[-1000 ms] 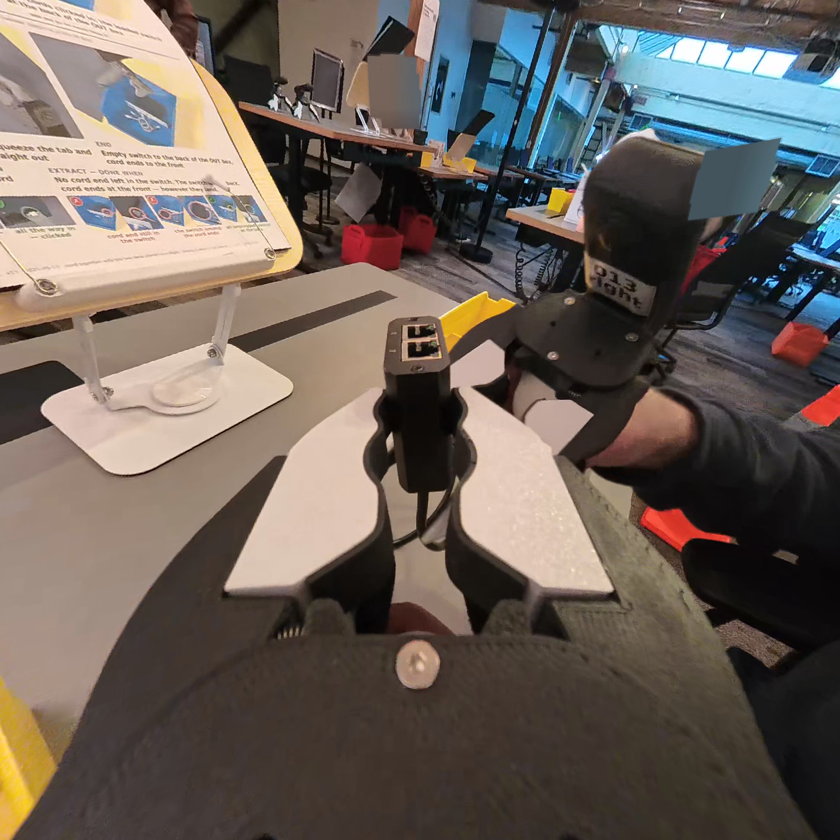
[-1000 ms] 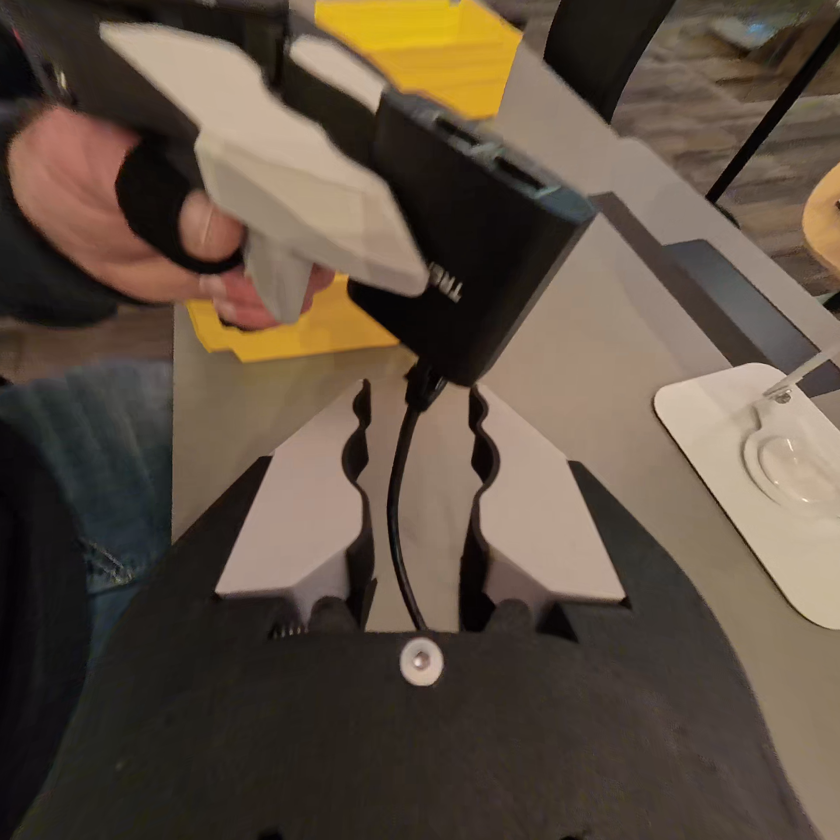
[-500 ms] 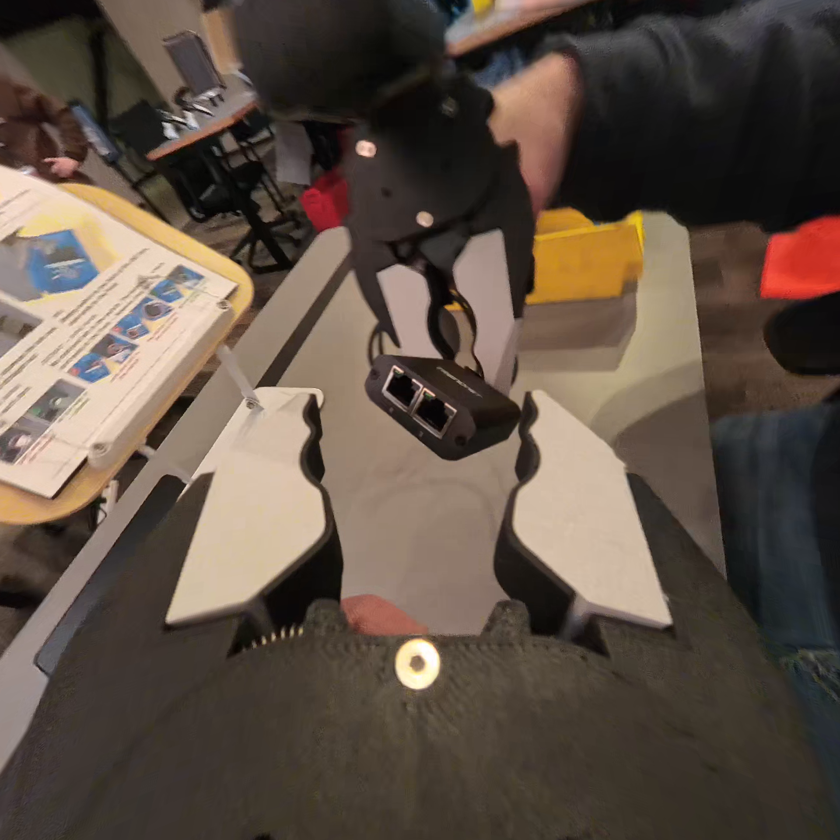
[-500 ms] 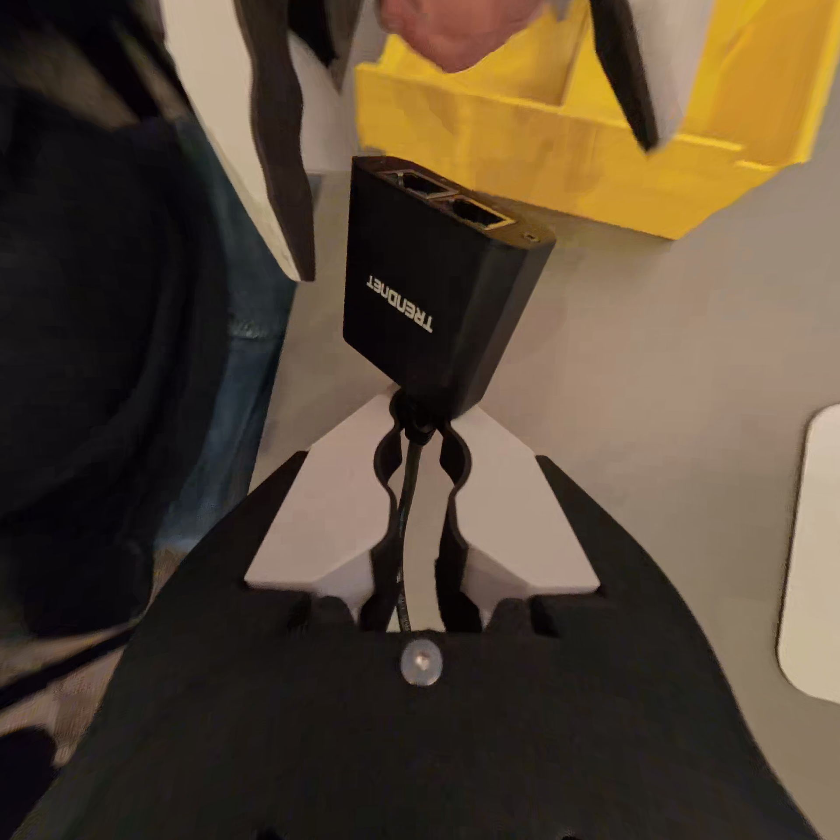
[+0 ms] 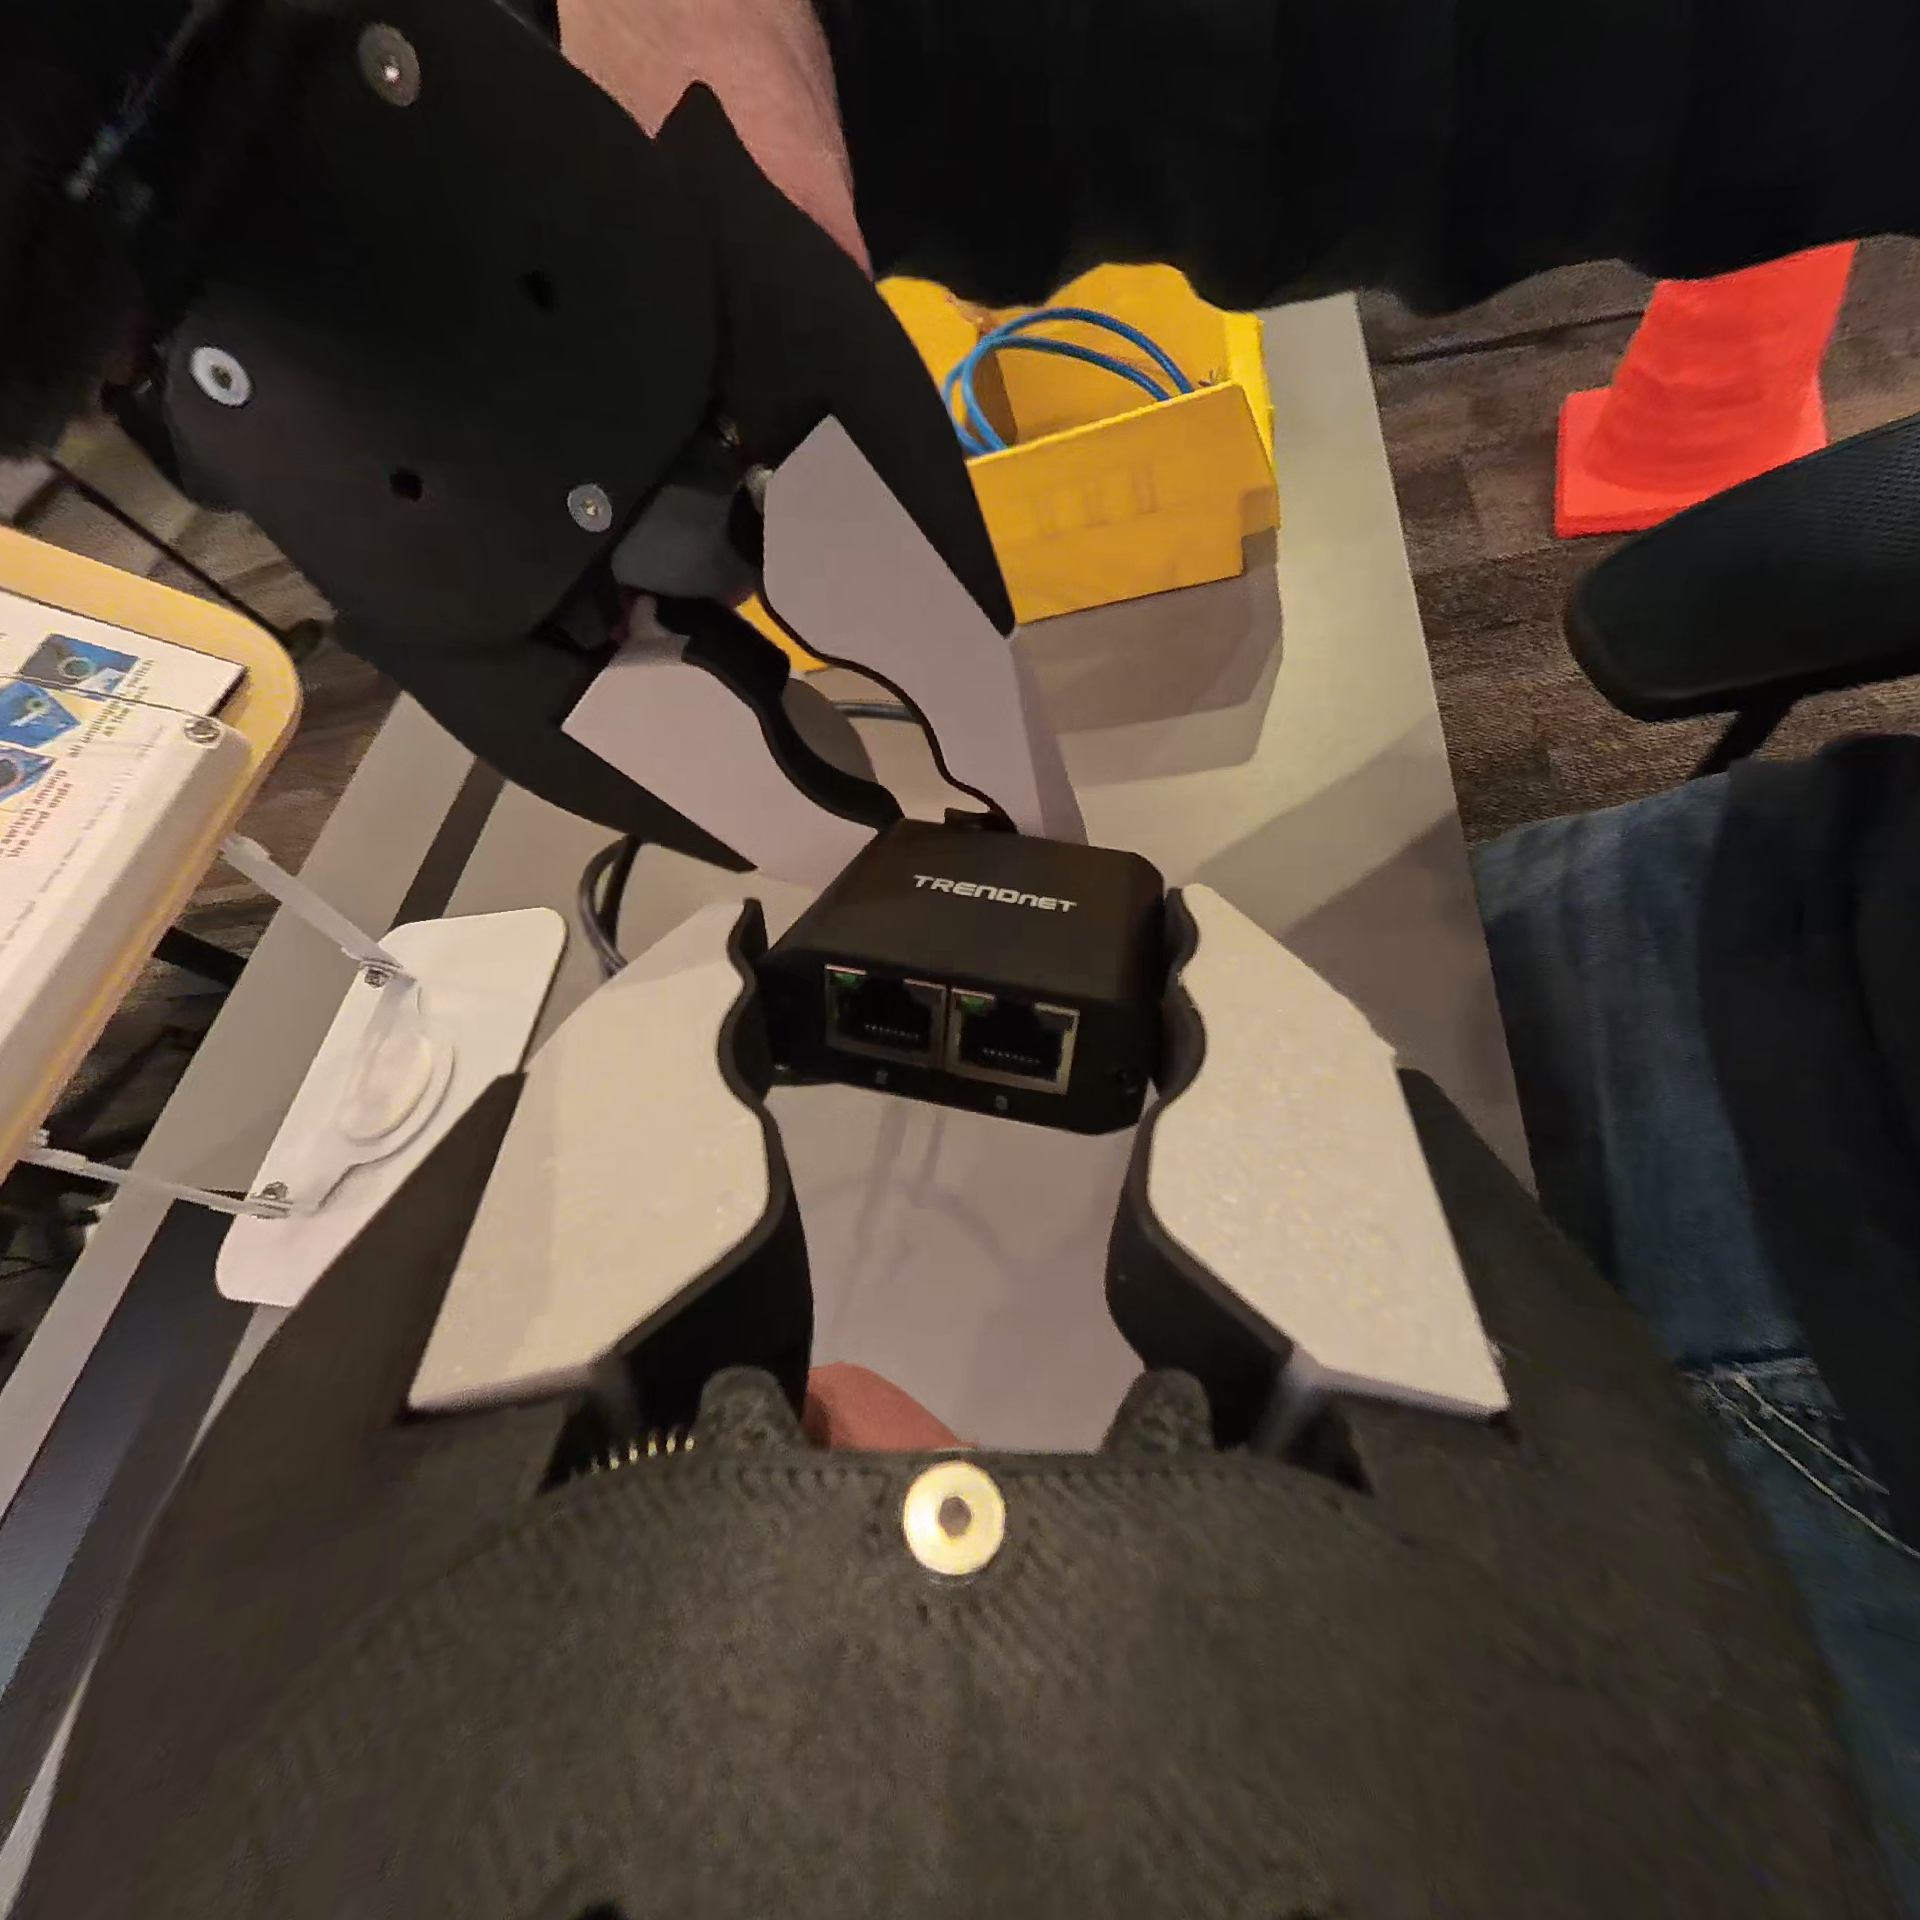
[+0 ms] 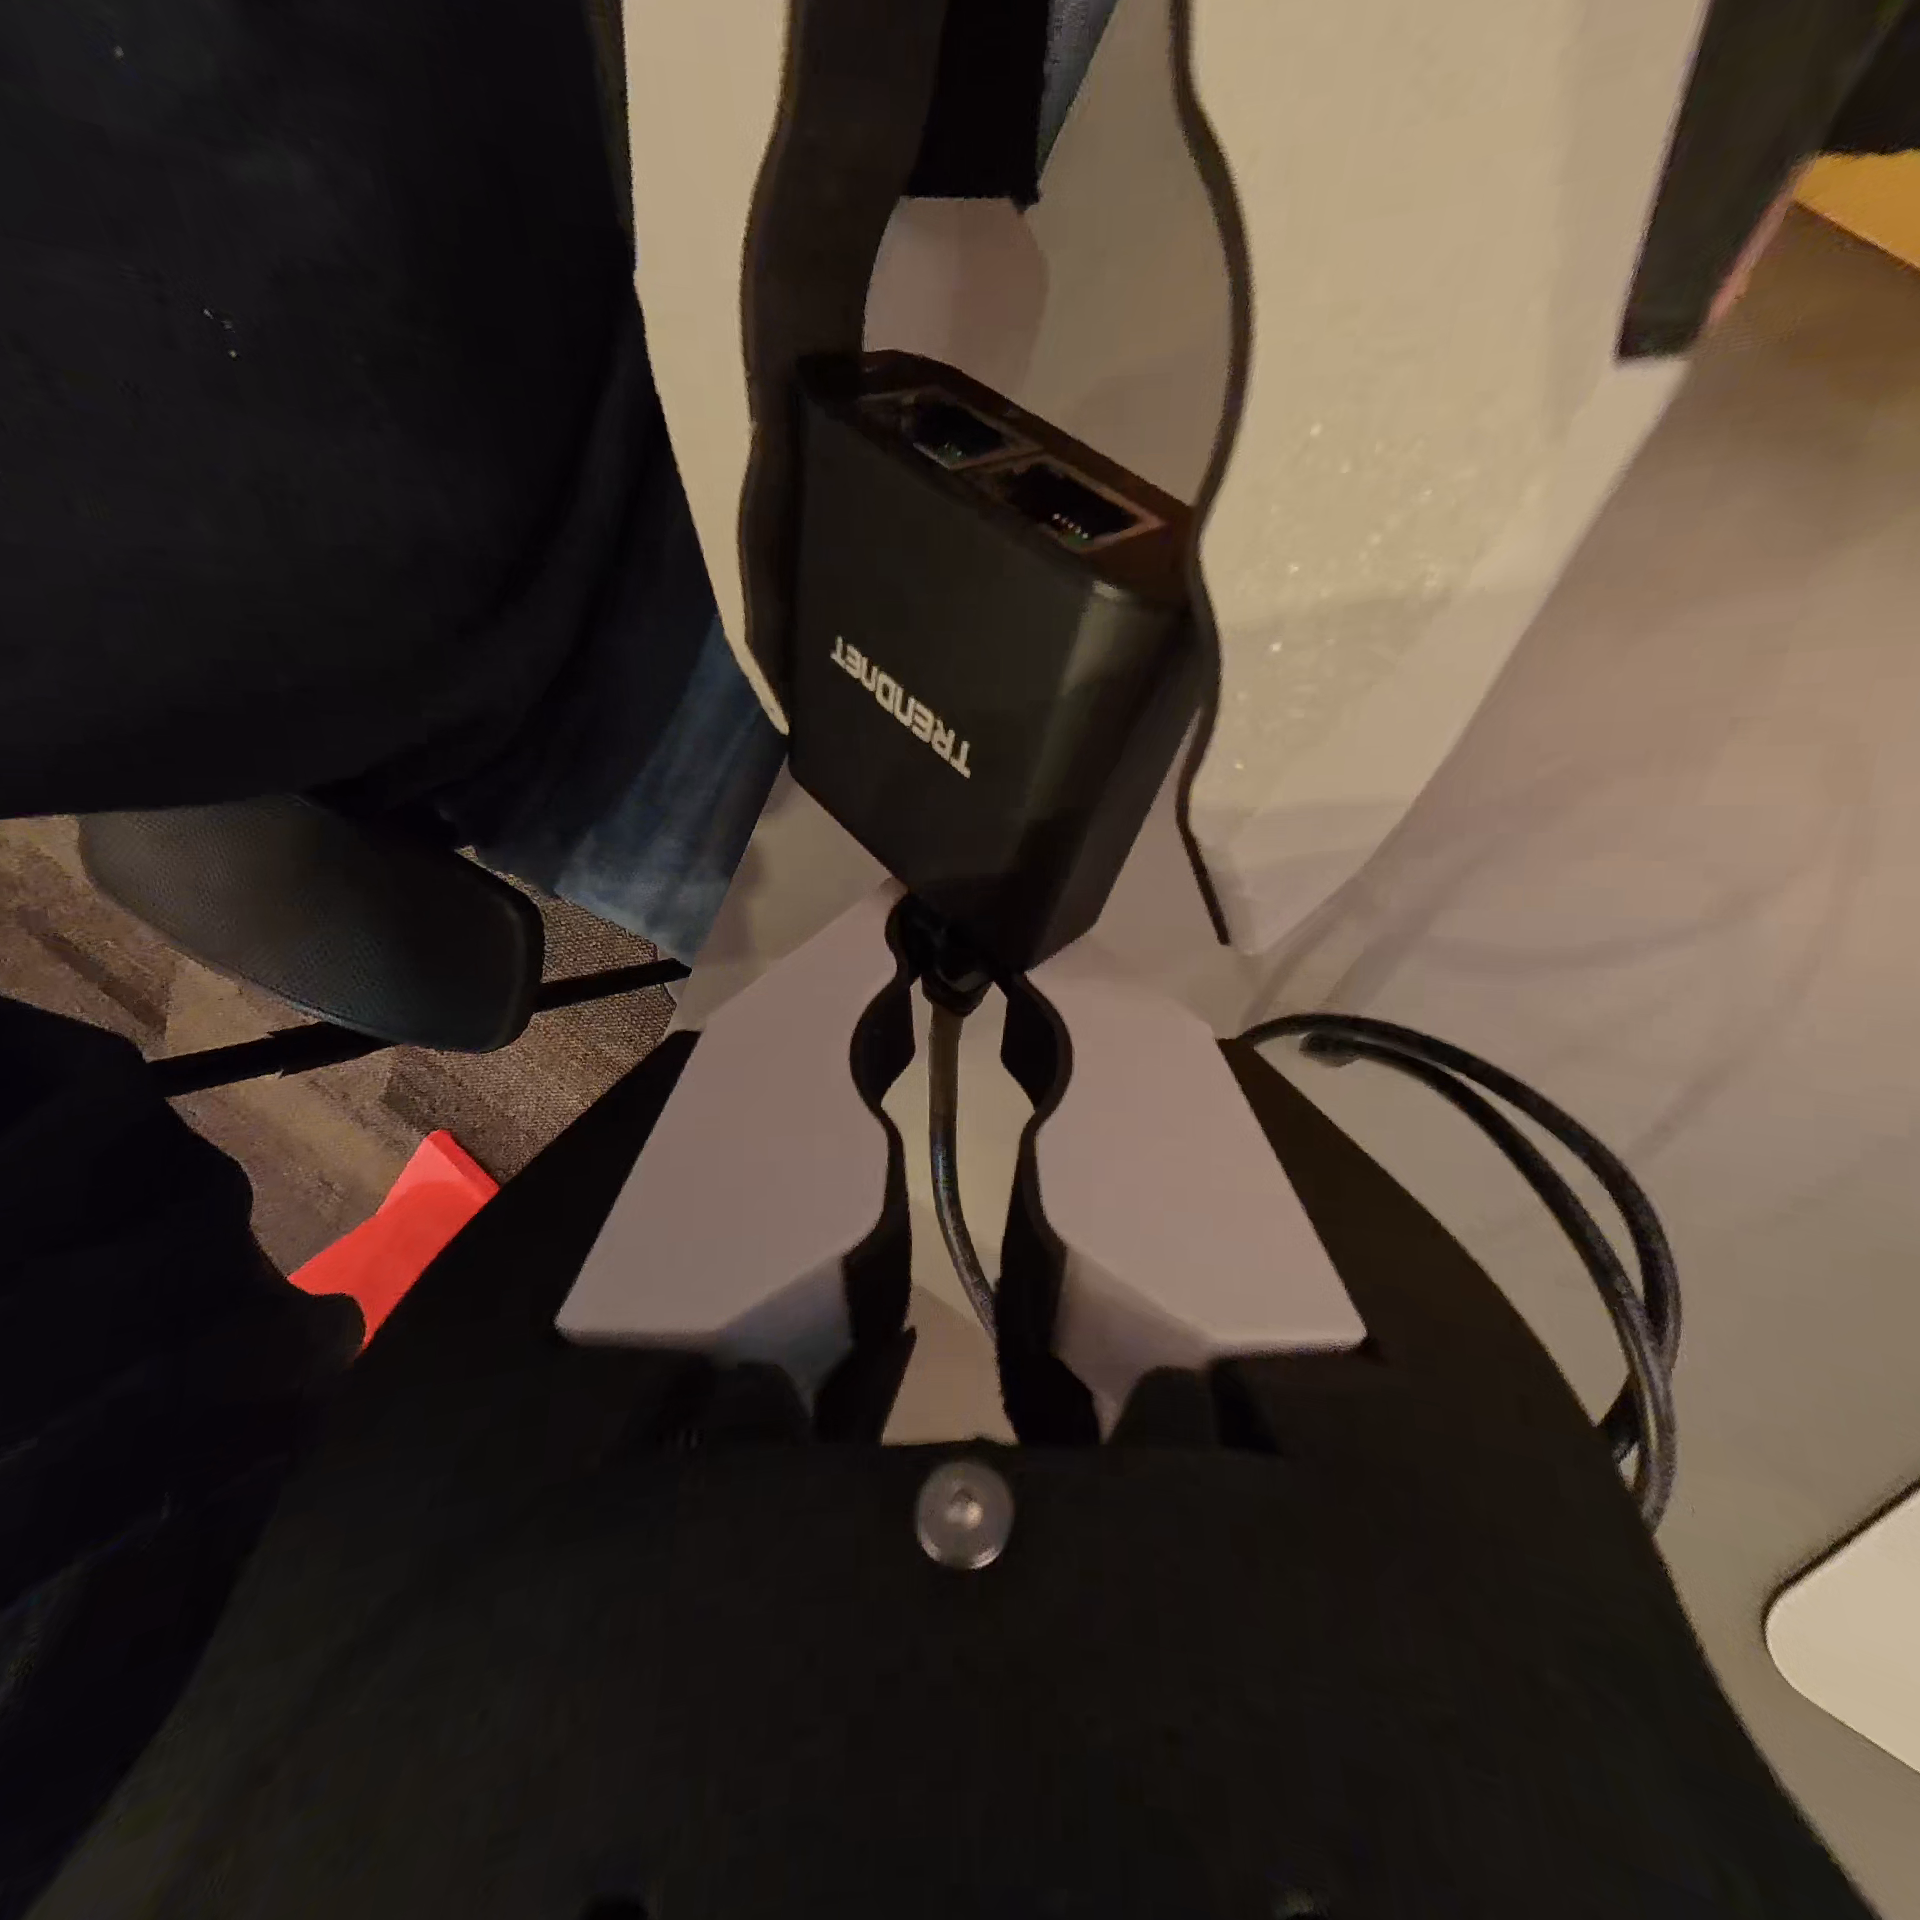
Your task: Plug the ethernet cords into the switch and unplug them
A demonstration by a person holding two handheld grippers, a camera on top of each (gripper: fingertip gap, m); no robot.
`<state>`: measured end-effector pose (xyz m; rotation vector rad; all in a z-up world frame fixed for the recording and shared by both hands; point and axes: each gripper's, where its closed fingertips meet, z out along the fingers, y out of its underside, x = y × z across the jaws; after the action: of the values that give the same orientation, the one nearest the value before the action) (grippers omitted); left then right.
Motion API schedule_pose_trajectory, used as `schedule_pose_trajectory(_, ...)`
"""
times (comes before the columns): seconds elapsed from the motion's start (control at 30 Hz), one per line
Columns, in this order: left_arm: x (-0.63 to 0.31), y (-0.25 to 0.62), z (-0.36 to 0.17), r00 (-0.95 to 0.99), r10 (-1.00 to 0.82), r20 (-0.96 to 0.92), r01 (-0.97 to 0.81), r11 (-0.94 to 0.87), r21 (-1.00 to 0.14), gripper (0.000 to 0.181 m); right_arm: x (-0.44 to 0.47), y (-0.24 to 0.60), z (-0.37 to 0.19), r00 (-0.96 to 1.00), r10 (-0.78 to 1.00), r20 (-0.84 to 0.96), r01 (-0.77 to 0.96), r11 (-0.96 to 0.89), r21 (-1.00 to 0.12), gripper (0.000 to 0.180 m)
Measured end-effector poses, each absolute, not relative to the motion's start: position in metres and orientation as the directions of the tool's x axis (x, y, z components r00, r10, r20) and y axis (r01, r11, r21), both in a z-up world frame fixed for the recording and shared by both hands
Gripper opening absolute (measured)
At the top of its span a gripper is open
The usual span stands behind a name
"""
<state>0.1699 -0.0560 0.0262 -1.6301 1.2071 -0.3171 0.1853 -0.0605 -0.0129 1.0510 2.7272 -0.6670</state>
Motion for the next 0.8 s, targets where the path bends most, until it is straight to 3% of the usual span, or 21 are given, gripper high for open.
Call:
schedule_pose_trajectory(0.17,0.158,-0.048,0.044,0.596,-0.766,-0.24,-0.367,0.006,-0.93,0.071,0.164,-0.049,0.006,-0.71,0.682,-0.175,0.668,0.573,-0.475,0.015)
schedule_pose_trajectory(0.27,0.147,-0.042,0.052,0.657,-0.742,-0.133,-0.239,-0.038,-0.97,0.071,0.145,-0.034,0.022,-0.632,0.775,0.008,0.626,0.516,-0.585,0.03)
schedule_pose_trajectory(0.4,0.135,-0.035,0.06,0.701,-0.713,0.033,-0.062,-0.107,-0.992,0.071,0.137,-0.019,0.037,-0.465,0.816,0.344,0.523,0.566,-0.637,0.035)
schedule_pose_trajectory(0.6,0.131,-0.03,0.069,0.698,-0.69,0.191,0.101,-0.169,-0.98,0.07,0.135,-0.016,0.057,-0.169,0.709,0.685,0.407,0.683,-0.606,0.02)
schedule_pose_trajectory(0.8,0.135,-0.032,0.07,0.689,-0.687,0.23,0.128,-0.197,-0.972,0.07,0.134,-0.009,0.06,-0.132,0.557,0.82,0.422,0.78,-0.462,0.01)
